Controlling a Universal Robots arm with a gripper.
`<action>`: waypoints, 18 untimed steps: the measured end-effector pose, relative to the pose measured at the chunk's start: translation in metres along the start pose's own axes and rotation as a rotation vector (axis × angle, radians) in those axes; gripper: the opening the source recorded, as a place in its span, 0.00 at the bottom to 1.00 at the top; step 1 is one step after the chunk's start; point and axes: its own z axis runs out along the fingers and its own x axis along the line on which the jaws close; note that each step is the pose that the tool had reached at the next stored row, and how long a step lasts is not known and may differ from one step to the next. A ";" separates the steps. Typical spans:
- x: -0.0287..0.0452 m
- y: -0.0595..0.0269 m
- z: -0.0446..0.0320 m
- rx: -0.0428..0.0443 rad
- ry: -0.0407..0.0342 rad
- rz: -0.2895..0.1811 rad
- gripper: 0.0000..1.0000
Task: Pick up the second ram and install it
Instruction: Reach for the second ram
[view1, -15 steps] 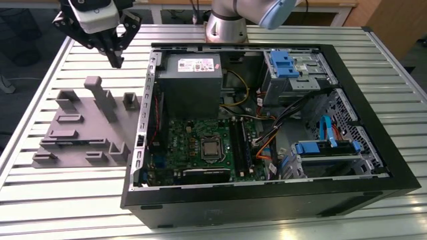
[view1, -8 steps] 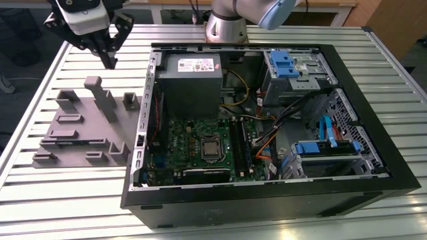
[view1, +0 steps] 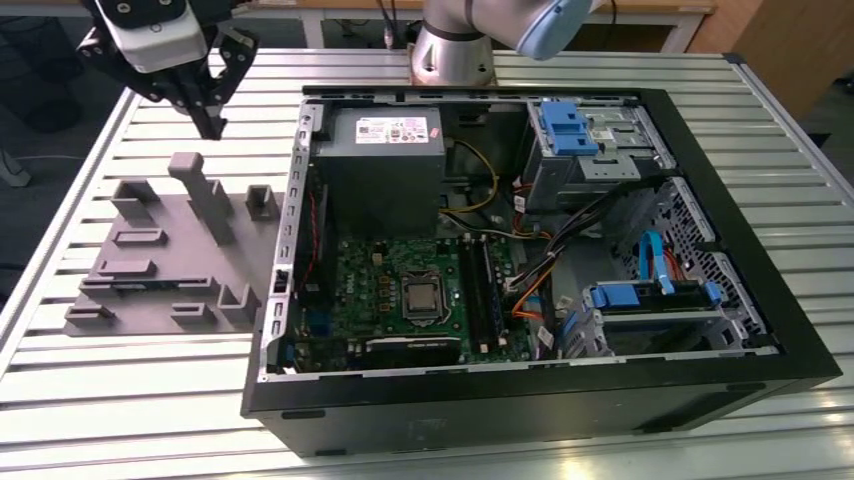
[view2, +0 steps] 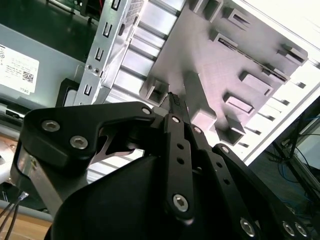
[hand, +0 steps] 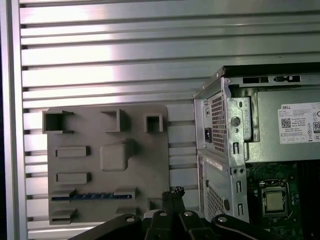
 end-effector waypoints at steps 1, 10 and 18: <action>0.0004 -0.0001 0.0005 -0.0001 0.0000 0.000 0.11; 0.0095 -0.0020 0.0049 0.0007 0.0010 0.000 0.11; 0.0180 -0.0036 0.0080 0.0008 0.0010 0.000 0.11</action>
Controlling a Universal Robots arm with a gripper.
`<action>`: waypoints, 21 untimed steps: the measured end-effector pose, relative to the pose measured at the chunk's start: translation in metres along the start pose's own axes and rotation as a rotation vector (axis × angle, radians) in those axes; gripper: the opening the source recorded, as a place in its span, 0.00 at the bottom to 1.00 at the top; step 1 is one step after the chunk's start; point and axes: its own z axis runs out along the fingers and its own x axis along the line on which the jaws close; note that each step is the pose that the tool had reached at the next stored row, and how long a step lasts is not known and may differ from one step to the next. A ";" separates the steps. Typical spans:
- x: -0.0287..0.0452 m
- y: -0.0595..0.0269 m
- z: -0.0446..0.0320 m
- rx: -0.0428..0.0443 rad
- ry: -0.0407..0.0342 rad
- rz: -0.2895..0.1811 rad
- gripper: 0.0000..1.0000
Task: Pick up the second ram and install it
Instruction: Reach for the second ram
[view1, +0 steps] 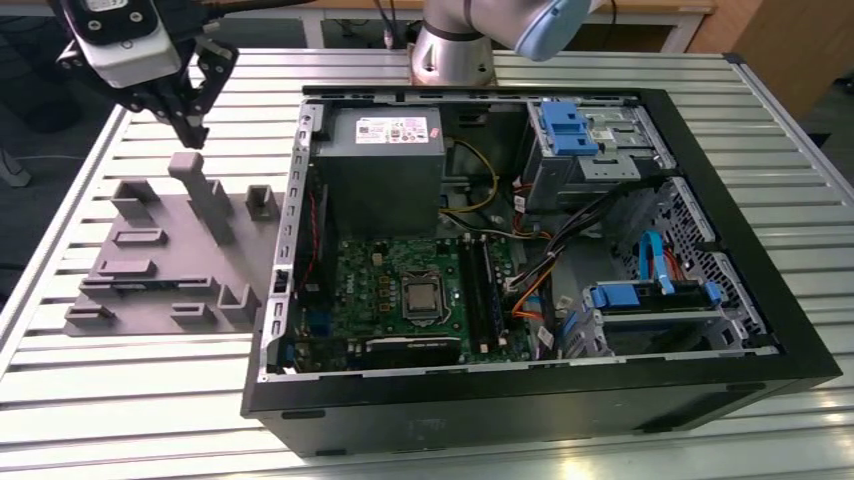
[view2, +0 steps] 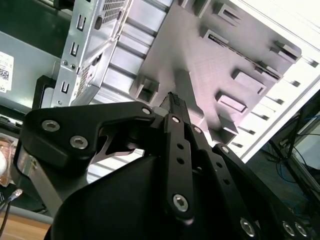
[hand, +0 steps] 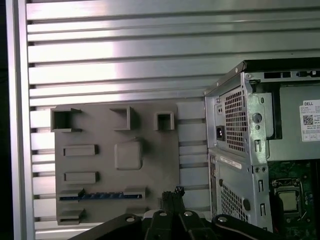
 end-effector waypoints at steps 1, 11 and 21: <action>0.0011 -0.0001 0.0008 0.0000 -0.0001 0.000 0.11; 0.0199 -0.0041 0.0051 0.0008 0.0006 0.000 0.11; 0.0387 -0.0154 0.0081 0.0008 0.0006 -0.001 0.11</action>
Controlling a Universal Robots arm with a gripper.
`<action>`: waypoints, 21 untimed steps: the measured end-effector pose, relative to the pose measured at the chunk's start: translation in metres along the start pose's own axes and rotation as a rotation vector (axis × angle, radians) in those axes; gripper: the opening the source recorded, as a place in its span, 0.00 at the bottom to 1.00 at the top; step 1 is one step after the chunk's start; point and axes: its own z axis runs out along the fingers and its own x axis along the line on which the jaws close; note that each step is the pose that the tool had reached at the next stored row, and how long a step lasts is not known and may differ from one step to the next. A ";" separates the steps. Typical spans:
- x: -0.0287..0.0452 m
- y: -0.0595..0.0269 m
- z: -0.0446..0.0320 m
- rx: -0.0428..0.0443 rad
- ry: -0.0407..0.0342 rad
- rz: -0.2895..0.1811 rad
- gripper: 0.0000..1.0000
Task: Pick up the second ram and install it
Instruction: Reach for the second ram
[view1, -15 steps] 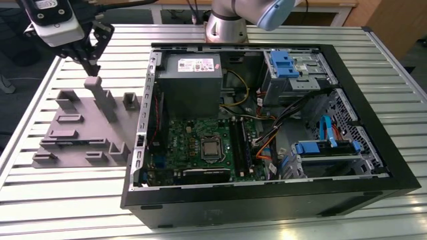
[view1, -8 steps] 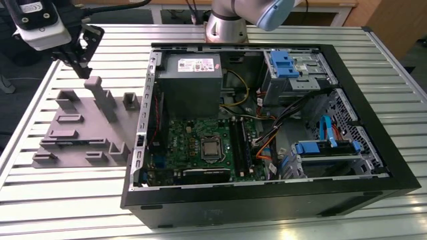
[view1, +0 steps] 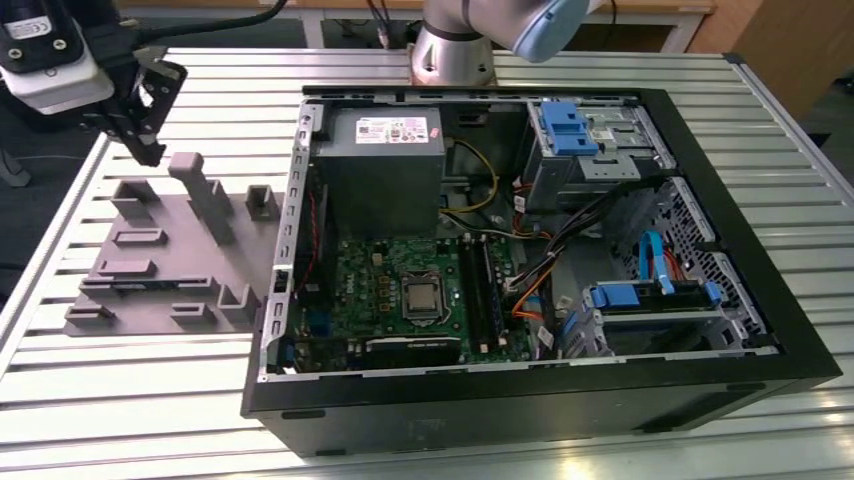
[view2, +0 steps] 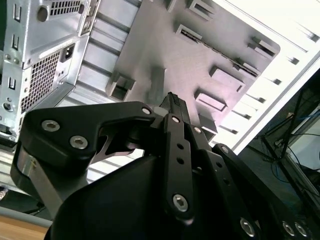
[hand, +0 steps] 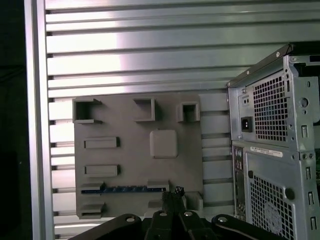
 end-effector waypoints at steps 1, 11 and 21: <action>0.0011 -0.0013 0.0004 -0.0001 0.0000 0.000 0.11; 0.0206 -0.0142 0.0032 0.0001 0.0003 -0.002 0.11; 0.0398 -0.0235 0.0054 0.0000 0.0003 -0.004 0.11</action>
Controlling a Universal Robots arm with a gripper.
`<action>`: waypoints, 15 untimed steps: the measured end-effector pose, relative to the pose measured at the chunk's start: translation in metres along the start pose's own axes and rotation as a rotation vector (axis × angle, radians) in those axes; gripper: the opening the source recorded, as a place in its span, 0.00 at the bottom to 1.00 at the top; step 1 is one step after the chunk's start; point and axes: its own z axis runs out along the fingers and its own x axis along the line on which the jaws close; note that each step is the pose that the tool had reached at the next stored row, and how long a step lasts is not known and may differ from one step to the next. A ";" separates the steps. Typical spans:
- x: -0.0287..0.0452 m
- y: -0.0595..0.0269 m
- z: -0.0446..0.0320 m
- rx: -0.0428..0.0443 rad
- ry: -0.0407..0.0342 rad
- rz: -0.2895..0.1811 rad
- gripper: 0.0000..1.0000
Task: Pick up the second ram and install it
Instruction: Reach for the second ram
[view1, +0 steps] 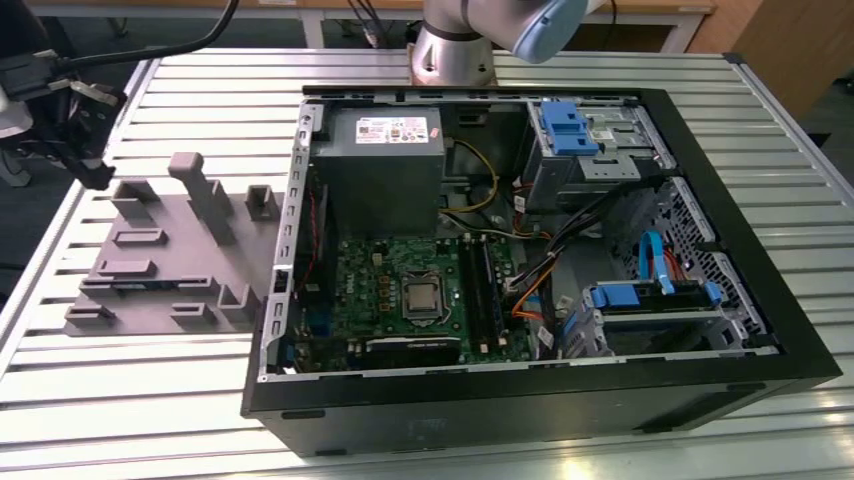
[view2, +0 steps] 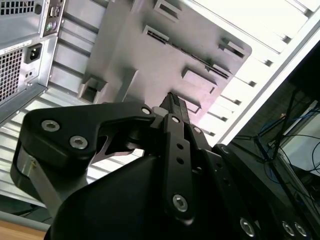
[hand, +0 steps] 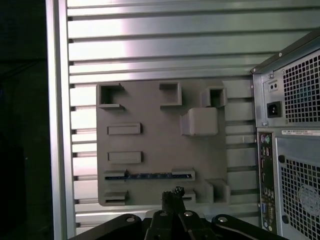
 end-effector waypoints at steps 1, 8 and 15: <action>0.0020 -0.0006 0.0003 -0.0001 0.0000 0.000 0.11; 0.0175 -0.0022 0.0021 0.0000 0.0000 0.000 0.11; 0.0296 -0.0031 0.0035 -0.0001 0.0000 0.000 0.11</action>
